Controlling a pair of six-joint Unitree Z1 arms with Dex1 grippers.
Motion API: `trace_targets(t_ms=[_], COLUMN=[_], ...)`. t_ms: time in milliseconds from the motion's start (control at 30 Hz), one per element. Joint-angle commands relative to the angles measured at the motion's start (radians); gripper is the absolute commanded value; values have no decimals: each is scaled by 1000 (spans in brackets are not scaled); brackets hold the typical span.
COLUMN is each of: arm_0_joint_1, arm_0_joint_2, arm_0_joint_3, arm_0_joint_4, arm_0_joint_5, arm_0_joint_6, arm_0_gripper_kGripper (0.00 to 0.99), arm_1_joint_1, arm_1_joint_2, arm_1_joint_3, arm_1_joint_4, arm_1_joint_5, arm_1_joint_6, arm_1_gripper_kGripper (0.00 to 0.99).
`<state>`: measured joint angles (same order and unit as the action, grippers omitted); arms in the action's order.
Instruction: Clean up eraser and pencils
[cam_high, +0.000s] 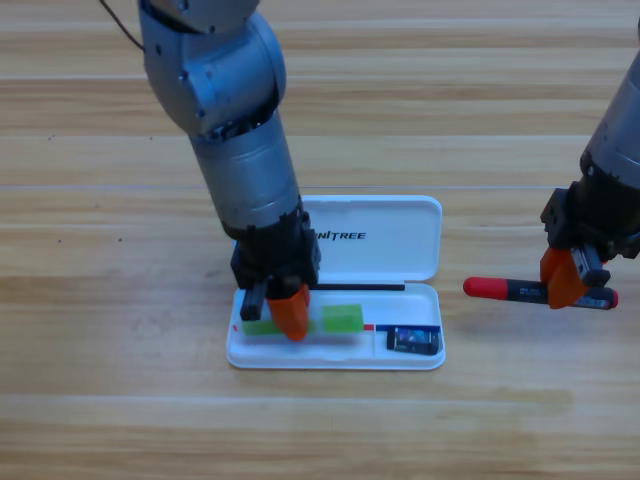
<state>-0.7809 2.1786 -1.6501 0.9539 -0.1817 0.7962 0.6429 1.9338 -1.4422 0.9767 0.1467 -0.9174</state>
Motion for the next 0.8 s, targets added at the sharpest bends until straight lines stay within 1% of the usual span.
trace_targets(t_ms=[33,267,433,467,500,533,567,600,800], arm_0_joint_1=[-15,-15,-15,-15,-15,-15,-15,-15,-15], arm_0_joint_2=[61,66,59,58,56,56,55,55,55], arm_0_joint_3=[21,16,7,9,9,9,9,7,1], arm_0_joint_4=[9,9,11,11,11,12,14,17,26], arm_0_joint_5=[11,10,5,4,5,5,5,4,4], arm_0_joint_6=[-6,-6,-22,-22,-22,-22,-22,-25,-38], arm_0_gripper_kGripper=[0,0,0,60,454,785,951,989,990], arm_1_joint_1=[32,34,34,34,34,34,34,34,34], arm_1_joint_2=[1,1,1,1,1,2,4,4,2], arm_1_joint_3=[-1,2,2,2,0,0,0,-1,-3], arm_1_joint_4=[16,16,16,16,16,16,16,16,16], arm_1_joint_5=[16,16,16,16,16,16,14,16,14], arm_1_joint_6=[6,9,12,12,12,12,12,12,12], arm_1_gripper_kGripper=[0,0,0,0,0,0,0,0,0])
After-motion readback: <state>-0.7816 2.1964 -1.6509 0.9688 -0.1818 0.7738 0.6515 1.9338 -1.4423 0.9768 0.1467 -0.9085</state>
